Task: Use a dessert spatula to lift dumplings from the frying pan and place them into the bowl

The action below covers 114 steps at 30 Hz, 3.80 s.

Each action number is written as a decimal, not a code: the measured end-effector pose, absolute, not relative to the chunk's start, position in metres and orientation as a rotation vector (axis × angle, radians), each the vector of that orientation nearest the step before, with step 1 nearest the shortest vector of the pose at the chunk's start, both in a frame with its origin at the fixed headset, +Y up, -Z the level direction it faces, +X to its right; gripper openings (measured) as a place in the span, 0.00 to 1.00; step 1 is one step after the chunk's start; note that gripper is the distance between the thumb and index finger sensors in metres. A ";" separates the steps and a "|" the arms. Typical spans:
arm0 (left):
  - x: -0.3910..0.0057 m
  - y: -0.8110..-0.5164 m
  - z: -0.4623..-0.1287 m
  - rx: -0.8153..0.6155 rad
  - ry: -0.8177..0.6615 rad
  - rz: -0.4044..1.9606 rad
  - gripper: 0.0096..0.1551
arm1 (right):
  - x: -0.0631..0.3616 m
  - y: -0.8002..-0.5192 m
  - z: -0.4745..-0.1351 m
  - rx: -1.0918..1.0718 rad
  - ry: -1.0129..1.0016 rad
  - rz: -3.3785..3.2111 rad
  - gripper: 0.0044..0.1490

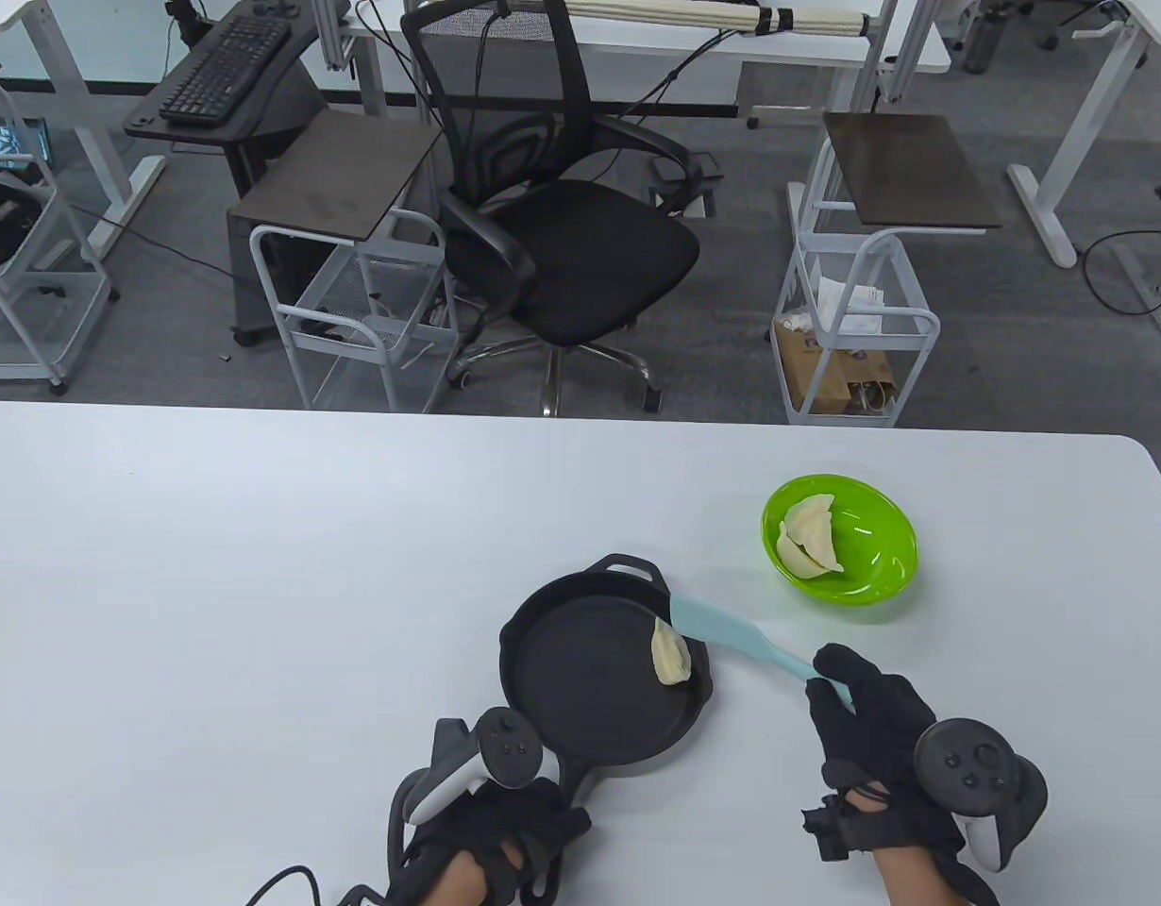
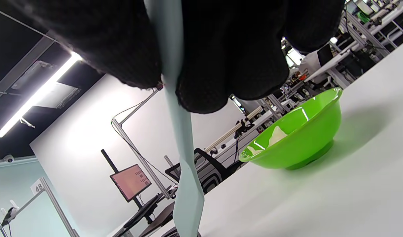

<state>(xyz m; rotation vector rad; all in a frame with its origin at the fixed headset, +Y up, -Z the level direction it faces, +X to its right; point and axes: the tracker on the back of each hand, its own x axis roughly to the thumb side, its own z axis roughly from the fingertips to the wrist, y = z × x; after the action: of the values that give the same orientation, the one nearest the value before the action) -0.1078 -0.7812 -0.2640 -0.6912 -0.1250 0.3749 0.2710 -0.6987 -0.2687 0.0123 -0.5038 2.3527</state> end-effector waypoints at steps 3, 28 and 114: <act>-0.108 -0.781 -0.264 -0.690 -0.124 0.377 0.38 | 0.267 -0.697 -0.268 0.046 -0.522 2.390 0.26; -0.108 -0.782 -0.264 -0.693 -0.124 0.374 0.38 | 0.274 -0.699 -0.275 0.172 -0.347 2.345 0.22; -0.109 -0.782 -0.267 -0.697 -0.136 0.391 0.38 | 0.216 -0.800 -0.285 -0.073 0.350 1.583 0.33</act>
<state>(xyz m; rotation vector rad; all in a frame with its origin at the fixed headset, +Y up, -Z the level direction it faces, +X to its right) -0.1089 -0.7819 -0.2670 -0.6969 -0.1359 0.3911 0.2158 -0.8003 -0.2847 -0.0735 0.3498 1.5826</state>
